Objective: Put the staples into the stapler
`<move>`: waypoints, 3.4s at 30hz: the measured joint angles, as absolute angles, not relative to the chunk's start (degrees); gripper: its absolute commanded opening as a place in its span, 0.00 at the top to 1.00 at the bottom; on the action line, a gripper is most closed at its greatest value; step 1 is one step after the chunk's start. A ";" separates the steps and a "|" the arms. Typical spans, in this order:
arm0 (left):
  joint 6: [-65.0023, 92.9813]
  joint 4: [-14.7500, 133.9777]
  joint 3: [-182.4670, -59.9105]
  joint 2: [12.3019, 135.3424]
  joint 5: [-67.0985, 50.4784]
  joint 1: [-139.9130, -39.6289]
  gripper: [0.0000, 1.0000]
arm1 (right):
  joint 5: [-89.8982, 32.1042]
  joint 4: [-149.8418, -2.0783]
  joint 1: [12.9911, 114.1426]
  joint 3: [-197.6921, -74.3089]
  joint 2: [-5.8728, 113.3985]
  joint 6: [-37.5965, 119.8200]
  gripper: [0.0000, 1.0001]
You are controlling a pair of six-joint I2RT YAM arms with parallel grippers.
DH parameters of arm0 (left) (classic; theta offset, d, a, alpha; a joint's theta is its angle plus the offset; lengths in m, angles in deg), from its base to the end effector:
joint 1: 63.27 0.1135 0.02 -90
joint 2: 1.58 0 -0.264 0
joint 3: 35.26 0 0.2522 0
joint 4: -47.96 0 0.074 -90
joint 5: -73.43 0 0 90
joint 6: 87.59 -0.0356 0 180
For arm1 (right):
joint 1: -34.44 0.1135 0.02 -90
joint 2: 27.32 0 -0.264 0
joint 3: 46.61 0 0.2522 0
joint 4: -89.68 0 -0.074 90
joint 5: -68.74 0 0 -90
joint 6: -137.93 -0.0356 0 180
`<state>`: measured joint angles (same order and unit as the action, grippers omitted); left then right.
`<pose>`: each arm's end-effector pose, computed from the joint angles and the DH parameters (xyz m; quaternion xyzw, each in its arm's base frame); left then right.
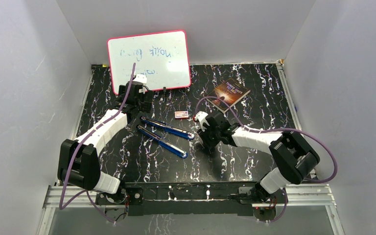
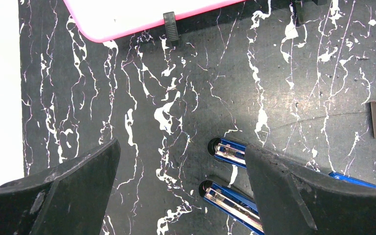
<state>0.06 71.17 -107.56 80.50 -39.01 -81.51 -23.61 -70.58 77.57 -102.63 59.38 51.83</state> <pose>0.3099 -0.0878 0.2739 0.0627 0.8647 0.1046 0.4873 0.2118 0.2004 0.1639 -0.3817 0.8598 0.1318 0.3124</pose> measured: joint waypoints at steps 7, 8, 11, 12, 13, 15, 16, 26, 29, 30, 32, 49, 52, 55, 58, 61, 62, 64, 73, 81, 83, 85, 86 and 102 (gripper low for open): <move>0.06 71.17 -107.56 80.50 -38.94 -81.51 0.02 | -23.37 -69.20 77.57 -104.51 60.93 52.72 0.81; 0.06 71.17 -107.56 80.50 -38.92 -81.51 0.02 | -23.32 -69.11 77.57 -104.51 60.93 52.68 0.84; 0.06 71.17 -107.56 80.50 -38.83 -81.51 0.02 | -23.30 -69.07 77.57 -104.53 60.91 52.70 0.90; 0.06 71.17 -107.56 80.50 -38.81 -81.51 0.02 | -23.32 -69.03 77.55 -104.55 60.84 52.64 0.91; 0.06 71.19 -107.56 80.50 -38.81 -81.51 0.02 | -23.37 -68.92 77.57 -104.55 60.78 52.68 0.92; 0.06 71.17 -107.56 80.50 -38.81 -81.51 0.02 | -23.50 -68.28 77.57 -104.55 60.19 52.66 0.94; 0.06 71.19 -107.56 80.50 -38.81 -81.51 0.02 | -23.65 -67.91 77.60 -104.55 59.66 52.64 0.94; 0.39 71.21 -107.56 80.50 -38.61 -81.51 0.02 | -22.88 -68.37 91.65 -113.12 54.68 50.45 0.93; 0.54 71.24 -107.56 80.50 -38.64 -81.51 0.02 | -23.74 -71.45 97.51 -118.01 59.25 49.62 0.93; 0.58 71.28 -107.56 80.50 -38.66 -81.51 0.02 | -23.91 -72.11 98.64 -119.02 60.67 49.55 0.93; 0.72 71.50 -107.56 80.50 -39.12 -81.49 0.02 | -24.46 -73.07 101.31 -122.06 65.56 49.38 0.93; 2.07 72.68 -107.67 80.50 -42.74 -79.11 0.02 | -23.37 -79.28 105.81 -129.58 84.25 49.69 0.69; 2.07 72.68 -107.67 80.50 -42.72 -79.11 0.02 | -24.15 -81.46 105.79 -129.58 85.06 49.90 0.60; 2.07 72.66 -107.67 80.50 -42.61 -79.08 0.02 | -24.96 -84.13 105.79 -127.98 85.23 50.08 0.54; 2.07 72.66 -107.67 80.50 -42.42 -79.11 0.02 | -25.40 -88.46 105.77 -124.64 84.60 50.47 0.52; 2.05 72.66 -107.67 80.50 -42.24 -79.11 0.02 | -25.29 -92.33 105.77 -120.96 83.09 51.02 0.51; 2.05 72.66 -107.67 80.50 -42.20 -79.11 0.02 | -25.14 -93.70 105.77 -119.61 82.50 51.13 0.51; 2.03 72.66 -107.67 80.50 -42.09 -79.08 0.02 | -24.94 -96.04 105.68 -117.01 81.34 51.24 0.52; 2.01 72.64 -107.67 80.50 -42.00 -79.08 0.02 | -30.43 -105.02 102.25 -109.29 78.81 52.11 0.54; 1.98 72.64 -107.67 80.50 -41.74 -79.11 0.02 | -35.30 -110.25 100.92 -108.75 80.93 53.71 0.55; 1.98 72.64 -107.67 80.50 -41.61 -79.08 0.02 | -35.91 -111.80 100.81 -108.51 81.43 54.08 0.56; 1.98 72.64 -107.67 80.50 -41.59 -79.08 0.02 | -36.11 -112.87 100.81 -108.48 81.89 54.34 0.57; 1.98 72.66 -107.67 80.50 -41.56 -79.08 0.02 | -36.24 -113.35 100.83 -108.48 82.13 54.43 0.57; 1.98 72.64 -107.67 80.50 -41.13 -79.08 0.02 | -36.04 -116.15 100.66 -108.48 83.42 56.05 0.87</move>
<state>1.98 72.64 -107.67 80.50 -41.13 -79.08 -36.04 -116.15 100.66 -108.48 83.42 56.05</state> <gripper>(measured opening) 0.982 0.210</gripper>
